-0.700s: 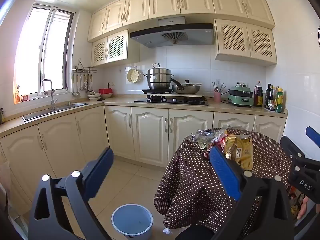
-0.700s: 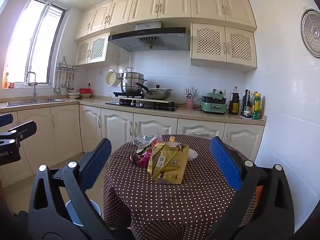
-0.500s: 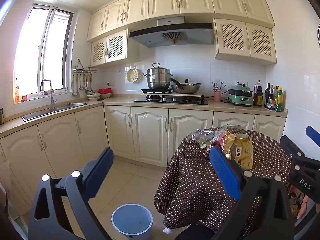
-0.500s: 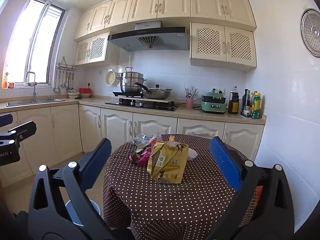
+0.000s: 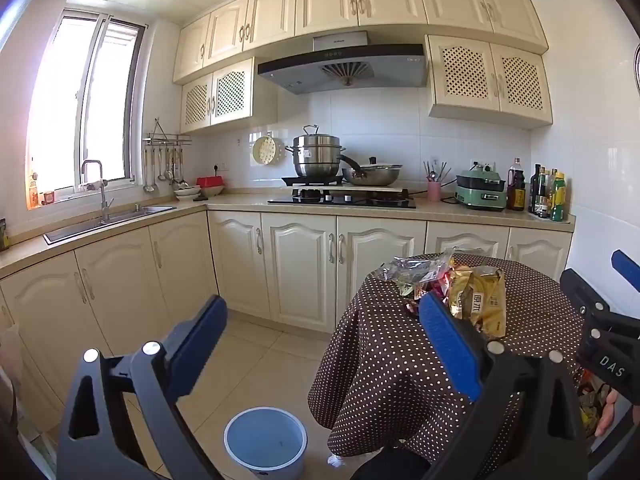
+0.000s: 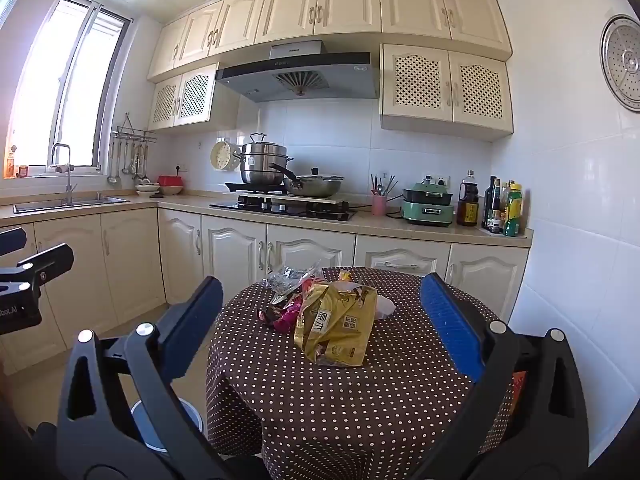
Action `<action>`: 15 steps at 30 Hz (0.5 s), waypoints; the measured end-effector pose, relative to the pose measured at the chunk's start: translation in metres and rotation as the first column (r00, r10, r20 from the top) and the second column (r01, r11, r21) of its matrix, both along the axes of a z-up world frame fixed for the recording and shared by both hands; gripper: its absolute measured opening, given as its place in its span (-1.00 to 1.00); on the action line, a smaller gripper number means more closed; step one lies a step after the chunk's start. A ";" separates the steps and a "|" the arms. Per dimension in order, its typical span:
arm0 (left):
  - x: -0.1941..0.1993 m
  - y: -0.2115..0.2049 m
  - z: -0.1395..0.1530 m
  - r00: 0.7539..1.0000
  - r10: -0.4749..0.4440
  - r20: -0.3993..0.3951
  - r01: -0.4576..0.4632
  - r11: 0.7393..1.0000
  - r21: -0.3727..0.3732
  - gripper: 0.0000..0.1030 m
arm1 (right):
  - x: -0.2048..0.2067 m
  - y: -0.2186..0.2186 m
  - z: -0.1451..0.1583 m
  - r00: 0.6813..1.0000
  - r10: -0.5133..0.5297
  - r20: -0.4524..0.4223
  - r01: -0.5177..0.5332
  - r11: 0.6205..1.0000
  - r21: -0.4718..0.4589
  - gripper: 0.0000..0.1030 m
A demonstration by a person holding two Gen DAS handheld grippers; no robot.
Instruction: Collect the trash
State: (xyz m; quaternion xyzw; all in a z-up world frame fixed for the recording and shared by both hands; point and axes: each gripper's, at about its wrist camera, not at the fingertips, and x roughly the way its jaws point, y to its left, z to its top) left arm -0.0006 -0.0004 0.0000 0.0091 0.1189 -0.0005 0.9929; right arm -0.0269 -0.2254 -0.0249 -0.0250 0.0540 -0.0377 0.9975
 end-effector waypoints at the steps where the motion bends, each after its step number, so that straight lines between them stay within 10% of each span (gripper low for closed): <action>1: 0.000 0.000 0.000 1.000 0.000 0.000 0.000 1.000 0.000 0.84 | 0.000 -0.001 -0.001 1.000 0.001 0.000 -0.001 1.000 0.000 0.88; 15: -0.002 0.001 0.000 1.000 0.000 -0.004 0.000 1.000 0.002 0.85 | 0.003 0.003 0.000 1.000 0.003 -0.005 -0.003 1.000 0.004 0.88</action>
